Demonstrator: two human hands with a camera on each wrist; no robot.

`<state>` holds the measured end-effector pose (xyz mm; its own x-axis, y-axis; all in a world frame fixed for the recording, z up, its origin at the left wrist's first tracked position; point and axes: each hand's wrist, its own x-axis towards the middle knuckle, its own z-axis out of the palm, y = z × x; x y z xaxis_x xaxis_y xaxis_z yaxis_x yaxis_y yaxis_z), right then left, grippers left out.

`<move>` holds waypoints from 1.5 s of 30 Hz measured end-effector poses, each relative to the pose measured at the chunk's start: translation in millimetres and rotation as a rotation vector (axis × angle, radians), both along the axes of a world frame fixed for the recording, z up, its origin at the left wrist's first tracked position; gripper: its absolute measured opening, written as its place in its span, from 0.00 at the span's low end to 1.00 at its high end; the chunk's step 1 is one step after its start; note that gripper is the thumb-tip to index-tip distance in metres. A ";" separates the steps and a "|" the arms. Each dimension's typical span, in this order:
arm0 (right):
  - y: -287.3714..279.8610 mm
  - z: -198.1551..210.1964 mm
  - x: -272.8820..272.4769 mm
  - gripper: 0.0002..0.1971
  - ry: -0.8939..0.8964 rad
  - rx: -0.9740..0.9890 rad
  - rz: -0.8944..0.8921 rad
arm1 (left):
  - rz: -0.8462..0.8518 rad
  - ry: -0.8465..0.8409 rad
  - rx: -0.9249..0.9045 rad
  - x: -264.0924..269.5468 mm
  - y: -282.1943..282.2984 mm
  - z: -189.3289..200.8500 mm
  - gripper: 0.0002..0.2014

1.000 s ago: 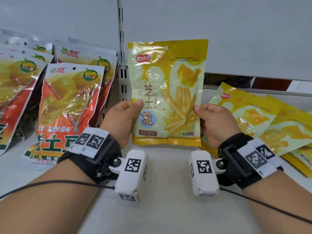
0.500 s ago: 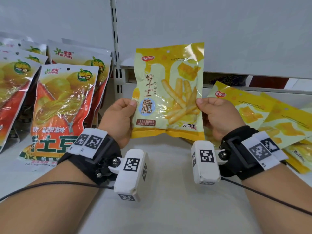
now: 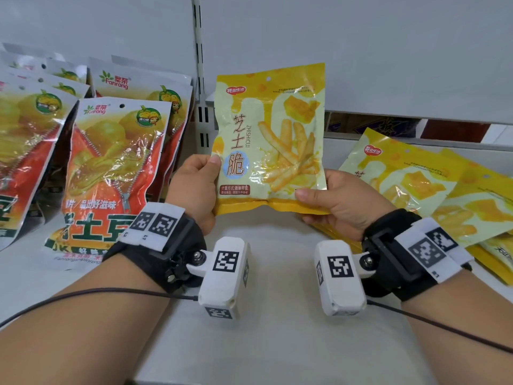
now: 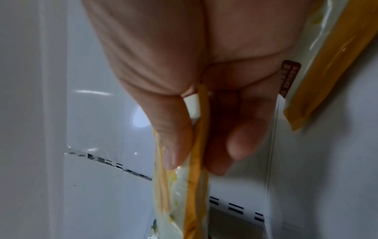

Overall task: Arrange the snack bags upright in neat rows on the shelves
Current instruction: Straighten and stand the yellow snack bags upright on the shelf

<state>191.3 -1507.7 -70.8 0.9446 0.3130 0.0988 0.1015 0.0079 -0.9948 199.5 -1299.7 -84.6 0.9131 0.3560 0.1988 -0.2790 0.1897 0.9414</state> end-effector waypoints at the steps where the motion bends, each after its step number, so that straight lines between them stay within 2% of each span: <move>1: -0.3 1.3 0.1 0.12 -0.006 0.005 -0.004 | 0.004 0.002 -0.008 0.1 -0.3 0.7 0.09; 4: 0.8 4.0 0.1 0.04 -0.030 0.029 -0.077 | -0.083 0.016 -0.023 -1.8 -1.4 1.5 0.09; 7: 1.6 5.1 1.0 0.04 -0.044 0.074 -0.173 | -0.289 0.065 0.018 -8.8 -5.2 -2.5 0.31; 8: 1.2 5.4 1.7 0.04 -0.047 0.084 -0.194 | -0.347 0.085 0.043 -11.4 -7.7 -4.3 0.35; 10: 1.2 5.1 2.9 0.05 -0.050 0.089 -0.210 | -0.443 0.128 0.086 -14.7 -13.5 -7.9 0.32; 12: 3.3 4.0 2.6 0.06 -0.046 0.076 -0.187 | -0.498 0.140 0.146 -16.1 -19.7 -9.5 0.23; 15: 7.7 2.4 1.0 0.04 -0.029 0.092 -0.152 | -0.493 0.123 0.160 -16.1 -25.1 -9.1 0.06; 18: 8.4 4.4 2.1 0.08 0.006 0.148 -0.194 | -0.475 0.085 0.186 -15.5 -25.7 -9.9 0.09; 25: 9.6 6.8 2.4 0.08 0.069 0.258 -0.199 | -0.471 -0.005 0.234 -17.1 -24.6 -7.1 0.10; 30: 10.0 5.2 3.1 0.10 0.091 0.251 -0.175 | -0.460 -0.007 0.222 -18.6 -24.3 -5.9 0.09; 35: 1.2 6.7 8.0 0.05 -0.026 0.177 -0.427 | -0.283 -0.018 0.256 -16.1 -20.3 -3.4 0.07; 37: -1.4 10.4 5.2 0.06 -0.036 0.198 -0.375 | -0.186 -0.050 0.343 -14.5 -17.7 -2.2 0.07; 38: -1.2 12.3 2.0 0.09 -0.022 0.208 -0.292 | -0.129 -0.077 0.419 -13.4 -16.6 -1.7 0.07; 41: 4.9 15.5 -8.0 0.28 0.009 0.148 -0.061 | -0.016 -0.174 0.658 -14.1 -17.7 1.6 0.03; 43: 10.2 15.2 -10.9 0.44 0.040 0.153 0.028 | -0.008 -0.250 0.689 -14.7 -19.1 3.5 0.05; 45: 15.6 13.5 -11.4 0.58 0.056 0.177 0.094 | -0.084 -0.306 0.687 -16.6 -20.8 5.7 0.11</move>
